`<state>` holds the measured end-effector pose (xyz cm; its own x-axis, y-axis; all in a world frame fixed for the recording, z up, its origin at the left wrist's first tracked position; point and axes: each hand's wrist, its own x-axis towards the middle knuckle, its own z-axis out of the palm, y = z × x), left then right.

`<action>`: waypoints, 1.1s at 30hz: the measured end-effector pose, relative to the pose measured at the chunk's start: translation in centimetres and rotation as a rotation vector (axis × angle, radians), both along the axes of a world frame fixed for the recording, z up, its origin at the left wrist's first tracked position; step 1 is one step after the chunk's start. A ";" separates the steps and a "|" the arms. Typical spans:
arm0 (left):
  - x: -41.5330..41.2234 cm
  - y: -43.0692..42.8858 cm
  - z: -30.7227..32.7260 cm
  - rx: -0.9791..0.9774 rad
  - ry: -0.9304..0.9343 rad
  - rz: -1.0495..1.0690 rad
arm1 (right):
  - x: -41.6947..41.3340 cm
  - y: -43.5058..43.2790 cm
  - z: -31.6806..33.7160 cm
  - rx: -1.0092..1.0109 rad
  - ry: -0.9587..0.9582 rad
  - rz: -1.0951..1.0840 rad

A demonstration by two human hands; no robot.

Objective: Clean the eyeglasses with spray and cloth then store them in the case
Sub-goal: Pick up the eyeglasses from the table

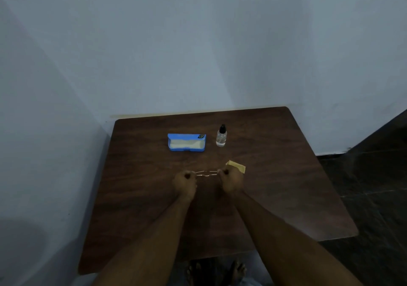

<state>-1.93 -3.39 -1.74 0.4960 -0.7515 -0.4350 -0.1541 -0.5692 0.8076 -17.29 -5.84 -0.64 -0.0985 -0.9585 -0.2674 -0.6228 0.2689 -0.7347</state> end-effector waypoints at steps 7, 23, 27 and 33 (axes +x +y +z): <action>0.9 -1.2 3.5 -0.354 -0.149 -0.002 | 1.0 -0.8 4.2 -0.264 -0.223 -0.138; 2.7 -0.2 7.6 -0.677 -0.522 -0.226 | 0.3 -0.5 8.5 -0.692 -0.143 0.081; 3.2 0.3 8.7 -0.720 -0.649 -0.306 | -0.4 -0.6 8.9 -0.745 -0.117 0.103; 3.2 1.0 10.0 -0.835 -0.610 -0.237 | -1.1 -0.6 8.9 -0.742 -0.097 0.108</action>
<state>1.23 -2.41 8.28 0.2580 -0.8028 0.5375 -0.6998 0.2282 0.6769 -18.35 -6.44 8.30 -0.0023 -0.8935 0.4490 -0.5409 -0.3765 -0.7521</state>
